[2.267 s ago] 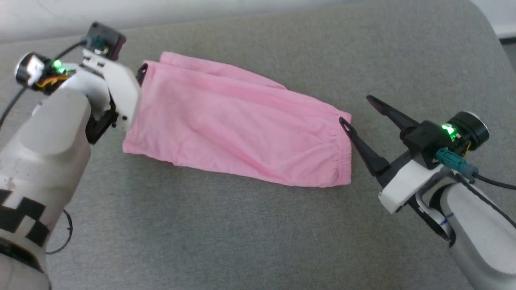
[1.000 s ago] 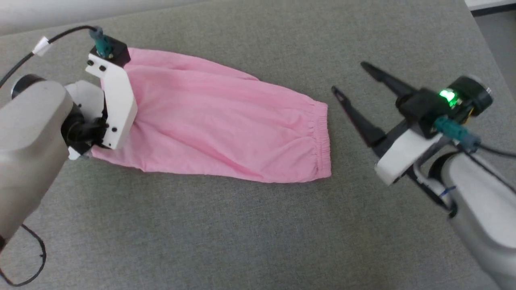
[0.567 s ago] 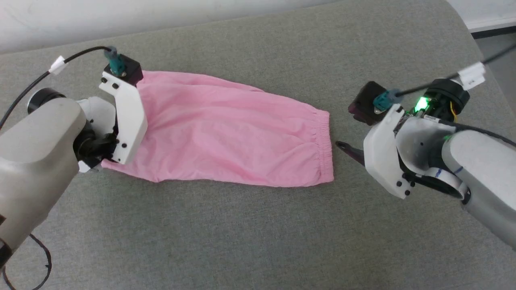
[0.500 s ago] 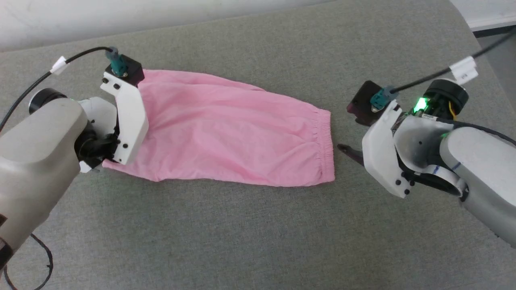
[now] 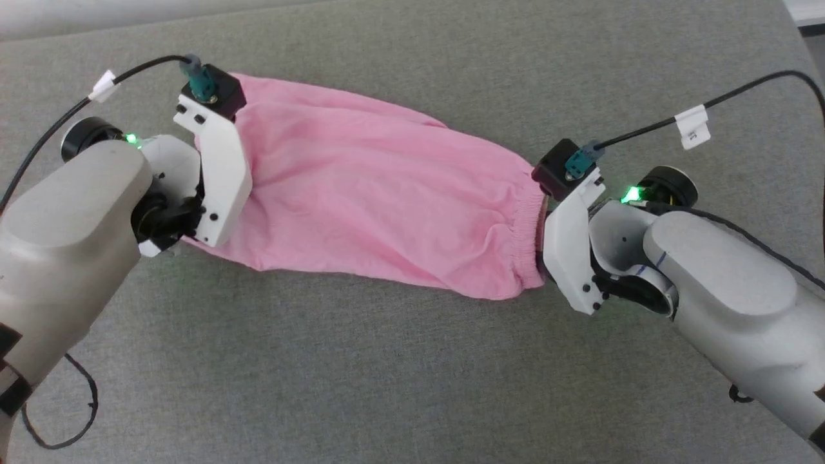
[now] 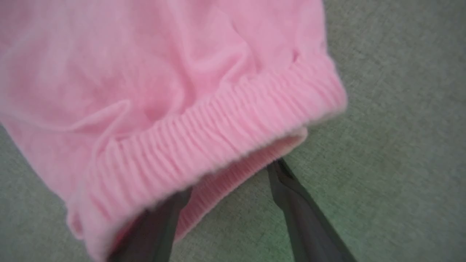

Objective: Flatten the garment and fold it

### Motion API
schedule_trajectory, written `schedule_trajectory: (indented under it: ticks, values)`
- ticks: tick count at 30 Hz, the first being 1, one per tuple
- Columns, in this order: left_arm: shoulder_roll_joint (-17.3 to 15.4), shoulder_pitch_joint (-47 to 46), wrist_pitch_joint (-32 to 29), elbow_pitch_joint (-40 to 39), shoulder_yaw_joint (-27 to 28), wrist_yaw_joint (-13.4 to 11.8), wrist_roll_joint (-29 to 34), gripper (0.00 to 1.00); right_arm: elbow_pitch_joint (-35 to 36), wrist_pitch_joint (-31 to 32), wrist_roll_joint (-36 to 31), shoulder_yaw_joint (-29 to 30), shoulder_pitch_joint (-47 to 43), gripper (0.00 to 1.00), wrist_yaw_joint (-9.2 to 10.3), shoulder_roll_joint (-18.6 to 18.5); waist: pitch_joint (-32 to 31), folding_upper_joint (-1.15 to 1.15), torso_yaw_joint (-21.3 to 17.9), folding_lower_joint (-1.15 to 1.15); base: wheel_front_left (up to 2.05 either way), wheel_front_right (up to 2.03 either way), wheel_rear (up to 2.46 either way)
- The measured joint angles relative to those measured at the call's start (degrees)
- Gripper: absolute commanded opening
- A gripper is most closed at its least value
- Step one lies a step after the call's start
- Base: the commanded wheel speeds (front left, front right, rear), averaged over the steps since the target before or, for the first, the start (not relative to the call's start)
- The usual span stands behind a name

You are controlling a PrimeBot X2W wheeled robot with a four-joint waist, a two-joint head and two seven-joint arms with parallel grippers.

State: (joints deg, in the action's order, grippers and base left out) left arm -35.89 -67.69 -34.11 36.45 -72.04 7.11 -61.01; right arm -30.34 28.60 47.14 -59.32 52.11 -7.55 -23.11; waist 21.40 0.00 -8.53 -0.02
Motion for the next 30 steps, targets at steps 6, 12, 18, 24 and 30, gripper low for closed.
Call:
schedule_trajectory:
  ticks: [6,12,18,24,30]
  values:
    - [0.2,-0.4,1.1,0.5,-0.1,0.4,-0.5,0.00,-1.3,-4.3,1.8,-2.5,1.7,0.00,-0.04,-0.3,0.3,0.00,0.4,0.02,0.00,0.00,0.00]
    - [0.4,0.9,3.7,1.2,-0.5,0.4,-1.1,0.00,-0.1,-10.6,4.0,-4.6,1.5,0.00,0.01,-2.5,-1.5,0.00,0.7,0.04,0.00,0.00,0.00]
    - [-2.2,3.9,7.3,-2.5,-0.8,0.4,0.3,0.00,4.3,-15.6,6.2,-5.7,0.1,0.00,0.01,-7.8,-4.5,0.00,1.3,0.03,0.00,0.00,0.00]
    - [-5.3,9.2,10.2,-8.9,-1.0,0.4,1.5,0.00,9.1,-18.1,8.6,-6.0,-3.8,0.00,0.01,-12.9,-8.1,0.00,2.8,0.02,0.00,0.00,0.00]
    - [-8.0,16.5,11.9,-16.2,-1.1,0.3,3.0,0.00,13.3,-18.2,13.0,-6.1,-10.4,0.00,0.00,-16.9,-11.8,0.00,4.7,0.01,0.00,0.00,0.00]
